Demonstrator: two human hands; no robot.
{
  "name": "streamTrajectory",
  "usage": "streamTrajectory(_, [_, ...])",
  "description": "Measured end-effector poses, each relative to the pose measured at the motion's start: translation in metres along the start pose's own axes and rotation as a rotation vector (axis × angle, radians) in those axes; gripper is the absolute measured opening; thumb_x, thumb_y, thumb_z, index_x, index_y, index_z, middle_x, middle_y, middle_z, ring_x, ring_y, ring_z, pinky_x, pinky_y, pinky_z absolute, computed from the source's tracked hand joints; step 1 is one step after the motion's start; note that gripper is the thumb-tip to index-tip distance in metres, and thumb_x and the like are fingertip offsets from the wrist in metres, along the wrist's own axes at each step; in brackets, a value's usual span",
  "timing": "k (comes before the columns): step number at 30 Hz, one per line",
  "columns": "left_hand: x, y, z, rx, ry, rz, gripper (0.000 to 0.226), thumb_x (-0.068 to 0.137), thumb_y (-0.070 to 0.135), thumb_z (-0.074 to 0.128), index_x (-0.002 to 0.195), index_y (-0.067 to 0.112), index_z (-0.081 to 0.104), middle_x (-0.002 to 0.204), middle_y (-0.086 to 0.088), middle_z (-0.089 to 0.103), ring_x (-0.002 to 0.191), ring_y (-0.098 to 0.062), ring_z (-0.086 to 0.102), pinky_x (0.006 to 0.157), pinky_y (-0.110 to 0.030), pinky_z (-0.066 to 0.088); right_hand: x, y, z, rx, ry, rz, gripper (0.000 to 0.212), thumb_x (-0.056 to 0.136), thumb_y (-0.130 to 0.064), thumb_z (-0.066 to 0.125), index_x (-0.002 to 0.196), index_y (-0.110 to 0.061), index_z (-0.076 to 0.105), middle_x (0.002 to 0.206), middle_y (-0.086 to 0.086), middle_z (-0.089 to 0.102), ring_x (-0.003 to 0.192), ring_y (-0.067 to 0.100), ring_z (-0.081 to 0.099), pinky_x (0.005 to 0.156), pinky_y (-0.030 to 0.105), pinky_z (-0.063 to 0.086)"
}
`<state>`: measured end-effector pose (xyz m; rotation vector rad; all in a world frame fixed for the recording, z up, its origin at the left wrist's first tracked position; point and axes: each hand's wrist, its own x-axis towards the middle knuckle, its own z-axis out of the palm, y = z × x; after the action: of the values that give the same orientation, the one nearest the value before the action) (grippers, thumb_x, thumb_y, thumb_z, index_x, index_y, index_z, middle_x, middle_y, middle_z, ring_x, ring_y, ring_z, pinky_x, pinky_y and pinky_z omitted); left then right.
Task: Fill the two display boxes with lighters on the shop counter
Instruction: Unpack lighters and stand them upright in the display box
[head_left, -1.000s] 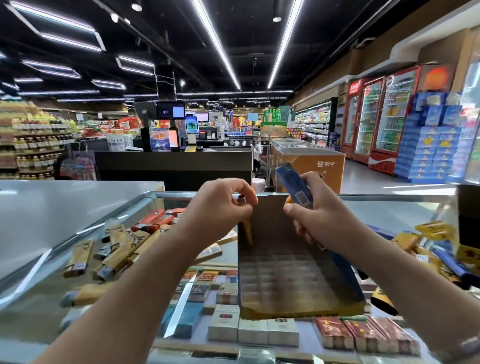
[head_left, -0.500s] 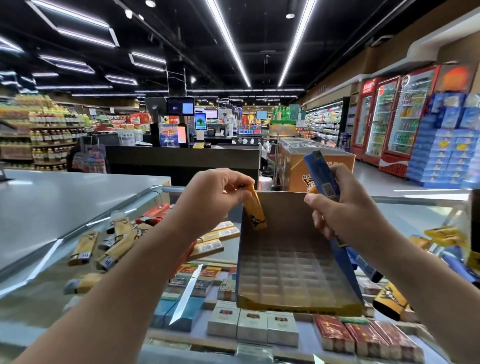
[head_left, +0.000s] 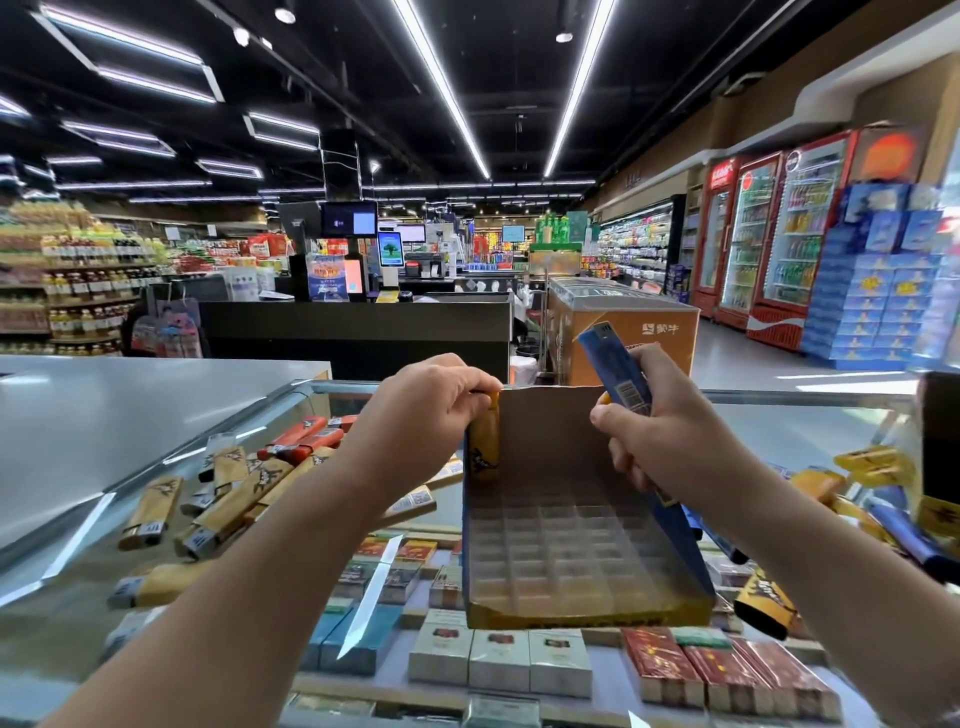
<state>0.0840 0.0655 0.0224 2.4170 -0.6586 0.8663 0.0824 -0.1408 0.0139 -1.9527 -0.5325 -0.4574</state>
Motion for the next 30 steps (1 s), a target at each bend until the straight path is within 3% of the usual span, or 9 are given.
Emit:
streamTrajectory(4, [-0.001,0.001,0.001,0.02,-0.009,0.022,0.022,0.091,0.011,0.054,0.108,0.013,0.068,0.092,0.005,0.057,0.083,-0.011,0.057,0.073,-0.026,0.052,0.0,-0.001,0.0,0.005,-0.004,0.012,0.022,0.09,-0.011,0.053,0.09,-0.028,0.04,0.067,0.011,0.051,0.035,0.003,0.046,0.037,0.015,0.037])
streamTrajectory(7, [0.001,0.003,0.002,0.075,0.004,0.031,0.02,0.089,0.013,0.058,0.106,0.012,0.069,0.094,0.007,0.051,0.082,-0.008,0.053,0.068,-0.015,0.047,-0.001,-0.003,0.001,0.001,-0.007,0.017,0.022,0.09,-0.01,0.053,0.09,-0.028,0.039,0.069,0.011,0.05,0.035,0.003,0.046,0.036,0.014,0.037])
streamTrajectory(13, [0.001,0.0,0.005,-0.107,0.023,-0.1,0.016,0.086,0.002,0.058,0.091,0.013,0.07,0.092,0.001,0.06,0.081,-0.015,0.062,0.072,-0.031,0.056,-0.003,-0.006,0.001,0.027,-0.034,0.06,0.021,0.091,-0.009,0.053,0.097,-0.025,0.04,0.071,0.013,0.051,0.037,0.004,0.047,0.037,0.017,0.038])
streamTrajectory(16, [0.003,-0.003,0.004,-0.299,-0.058,-0.181,0.018,0.087,0.004,0.059,0.083,0.02,0.066,0.094,0.005,0.058,0.085,-0.014,0.064,0.073,-0.026,0.056,-0.003,-0.009,-0.001,0.226,-0.074,0.131,0.025,0.084,0.003,0.051,0.1,-0.015,0.044,0.07,0.017,0.055,0.043,0.016,0.05,0.036,0.023,0.04])
streamTrajectory(19, [0.004,-0.002,0.006,-0.468,-0.159,-0.219,0.021,0.087,0.004,0.059,0.085,0.024,0.065,0.097,0.007,0.055,0.091,-0.012,0.063,0.077,-0.019,0.054,-0.002,-0.013,-0.006,0.554,-0.146,0.201,0.045,0.061,0.008,0.051,0.103,-0.008,0.046,0.075,0.014,0.063,0.046,0.018,0.052,0.037,0.022,0.04])
streamTrajectory(22, [0.001,0.003,0.01,-0.379,-0.18,-0.178,0.021,0.086,0.015,0.062,0.099,0.031,0.059,0.107,0.014,0.051,0.1,-0.005,0.055,0.079,-0.012,0.049,-0.002,-0.013,-0.008,0.703,-0.246,0.229,0.062,0.052,0.008,0.047,0.11,-0.011,0.047,0.08,0.016,0.067,0.05,0.017,0.053,0.038,0.022,0.042])
streamTrajectory(24, [-0.001,0.011,0.011,-0.37,-0.139,-0.127,0.024,0.082,0.032,0.065,0.104,0.037,0.056,0.112,0.018,0.05,0.105,0.0,0.05,0.078,-0.008,0.045,-0.003,-0.013,-0.007,0.743,-0.299,0.231,0.059,0.053,0.009,0.045,0.109,-0.01,0.045,0.078,0.018,0.066,0.048,0.017,0.053,0.037,0.021,0.042])
streamTrajectory(27, [-0.002,0.026,0.008,-0.479,-0.06,-0.053,0.016,0.077,0.039,0.064,0.093,0.042,0.063,0.1,0.023,0.055,0.101,0.002,0.054,0.085,-0.02,0.046,-0.003,-0.015,-0.005,0.758,-0.352,0.222,0.046,0.055,0.008,0.044,0.097,-0.009,0.043,0.073,0.019,0.064,0.042,0.016,0.053,0.035,0.02,0.041])
streamTrajectory(30, [-0.003,0.034,0.004,-0.602,-0.128,-0.035,0.02,0.072,0.041,0.06,0.091,0.038,0.068,0.094,0.018,0.058,0.092,-0.002,0.06,0.078,-0.023,0.051,-0.004,-0.016,-0.004,0.765,-0.413,0.229,0.04,0.056,0.005,0.043,0.094,-0.008,0.042,0.073,0.025,0.057,0.036,0.018,0.051,0.034,0.019,0.041])
